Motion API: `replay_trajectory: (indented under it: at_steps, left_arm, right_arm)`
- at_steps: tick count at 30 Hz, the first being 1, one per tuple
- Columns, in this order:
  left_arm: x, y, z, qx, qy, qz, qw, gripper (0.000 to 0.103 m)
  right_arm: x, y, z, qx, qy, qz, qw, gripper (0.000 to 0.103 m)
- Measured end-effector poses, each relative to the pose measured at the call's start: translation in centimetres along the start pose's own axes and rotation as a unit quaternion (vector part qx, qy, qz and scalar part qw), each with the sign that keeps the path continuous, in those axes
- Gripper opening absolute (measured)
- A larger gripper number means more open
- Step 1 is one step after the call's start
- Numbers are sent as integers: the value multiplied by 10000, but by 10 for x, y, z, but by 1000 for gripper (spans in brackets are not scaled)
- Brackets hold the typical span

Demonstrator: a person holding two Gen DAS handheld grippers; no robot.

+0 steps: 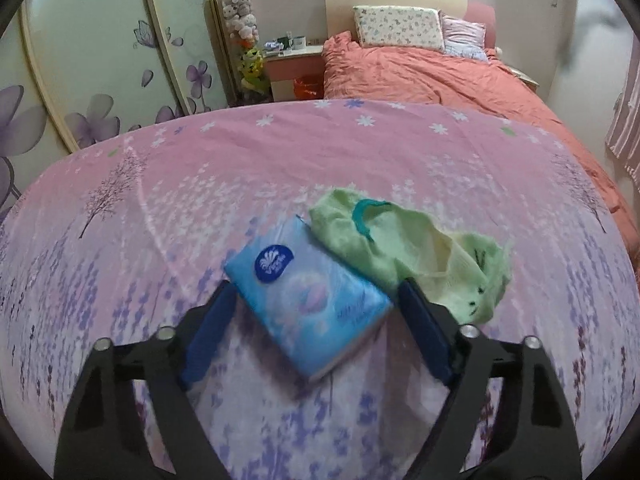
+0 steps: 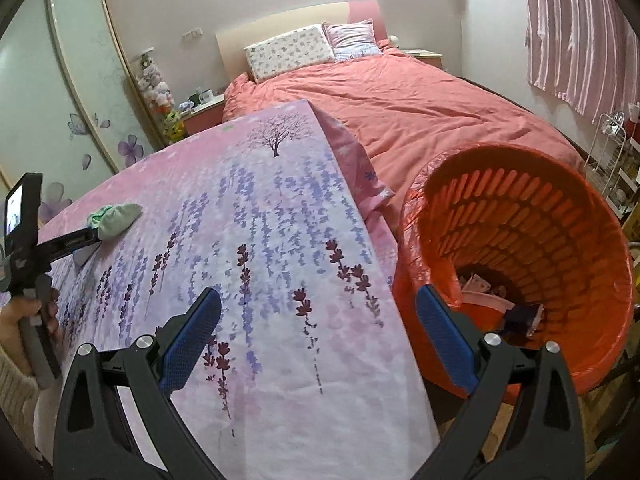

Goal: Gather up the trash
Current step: 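Move both tools back over the bed and grasp the blue tissue pack with the left tool, then grasp the light green cloth with the right tool while the left tool holds the tissue pack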

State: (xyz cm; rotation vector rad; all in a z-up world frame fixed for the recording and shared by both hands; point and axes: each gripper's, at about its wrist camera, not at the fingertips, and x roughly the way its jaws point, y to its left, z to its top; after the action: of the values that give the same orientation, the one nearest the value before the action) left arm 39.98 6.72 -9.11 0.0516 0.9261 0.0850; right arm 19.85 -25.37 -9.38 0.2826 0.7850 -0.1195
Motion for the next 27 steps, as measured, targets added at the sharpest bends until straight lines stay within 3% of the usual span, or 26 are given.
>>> replay_trajectory:
  at_steps: [4,8,12,18,19,20,27]
  left_arm:
    - [0,11,-1,-220,30,-301,9993,67]
    - [-8,28,-20,-47,-19,-466,9989,54]
    - [-18,49,-35,13,-51,-489,9988,54]
    - [-6,55,-23,-79,7,-287,9996,66]
    - [-4,54,-20,-52,-6,-273,9996,63]
    - [-4,54,-19,-36,-15,-289,9996,52]
    - [-15,80,-35,128,-76,-192,9997,52]
  right_arm:
    - [2,3,-2,3,39,29,10000,97]
    - [4,9,-4,-16,94,100,9999,97]
    - [7,21,-5,-77,134,193,9997,97]
    - [13,50,-4,-251,186,344,9989,97]
    - [15,54,-3,-283,200,360,9988,97]
    - [17,61,-3,-330,220,387,9985,97]
    - [39,115,5,-775,276,698,9942,97]
